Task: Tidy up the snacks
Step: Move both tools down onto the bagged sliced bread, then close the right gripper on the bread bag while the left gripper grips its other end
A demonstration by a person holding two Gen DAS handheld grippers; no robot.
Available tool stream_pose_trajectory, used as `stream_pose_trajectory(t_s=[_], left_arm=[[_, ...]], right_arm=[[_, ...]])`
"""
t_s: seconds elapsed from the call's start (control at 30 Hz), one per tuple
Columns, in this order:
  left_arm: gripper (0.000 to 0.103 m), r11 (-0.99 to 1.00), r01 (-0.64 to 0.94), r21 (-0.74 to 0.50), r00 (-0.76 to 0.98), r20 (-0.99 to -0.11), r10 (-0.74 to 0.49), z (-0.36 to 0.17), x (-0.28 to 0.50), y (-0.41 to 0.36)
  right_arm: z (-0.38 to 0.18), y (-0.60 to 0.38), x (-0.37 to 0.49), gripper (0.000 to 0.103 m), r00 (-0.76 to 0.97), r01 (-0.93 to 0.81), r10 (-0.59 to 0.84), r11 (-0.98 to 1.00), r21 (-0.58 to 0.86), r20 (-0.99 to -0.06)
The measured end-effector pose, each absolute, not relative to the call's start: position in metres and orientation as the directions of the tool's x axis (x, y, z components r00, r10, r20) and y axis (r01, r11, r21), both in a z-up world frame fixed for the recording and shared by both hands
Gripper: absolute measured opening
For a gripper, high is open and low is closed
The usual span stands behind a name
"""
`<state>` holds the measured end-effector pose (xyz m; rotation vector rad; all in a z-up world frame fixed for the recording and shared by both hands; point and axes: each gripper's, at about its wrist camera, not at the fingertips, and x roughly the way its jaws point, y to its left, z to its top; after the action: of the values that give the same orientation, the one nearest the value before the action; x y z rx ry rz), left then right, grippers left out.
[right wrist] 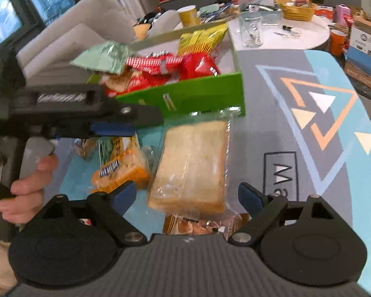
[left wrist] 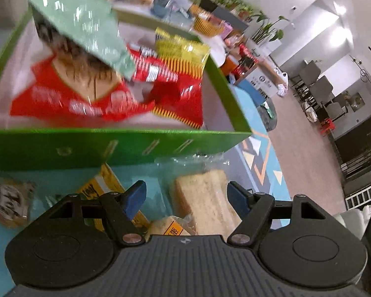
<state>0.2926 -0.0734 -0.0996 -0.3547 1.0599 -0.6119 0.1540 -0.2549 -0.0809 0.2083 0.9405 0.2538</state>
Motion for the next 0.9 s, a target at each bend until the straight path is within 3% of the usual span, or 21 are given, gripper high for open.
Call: stream_pose_trajectory(t_s=[0.4,0.43,0.6,0.9], left_arm=[[0.069,0.714,0.251,-0.654,0.271,-0.661,-0.700,-0.123,0.305,-0.094],[0.067,0.698,0.242,-0.674,0.262,-0.648,-0.715,-0.125,0.307,-0.094],[0.034,0.710,0.251,-0.658,0.292,-0.648,-0.703,-0.130,0.304,-0.095],[0.030,0.688,0.251,-0.681,0.295,-0.623,-0.724,-0.122,0.299,-0.091]], right_arm=[[-0.104,-0.240,0.147,0.094,0.565,-0.166,0.258,0.966,0.199,-0.784],[-0.104,-0.238,0.146,0.094,0.571,-0.170,0.253,0.967,0.188,-0.781],[-0.109,-0.223,0.136,0.089,0.614,-0.207,0.172,0.977,0.054,-0.771],[-0.103,-0.216,0.110,0.085,0.680,-0.206,0.120,0.978,-0.031,-0.724]])
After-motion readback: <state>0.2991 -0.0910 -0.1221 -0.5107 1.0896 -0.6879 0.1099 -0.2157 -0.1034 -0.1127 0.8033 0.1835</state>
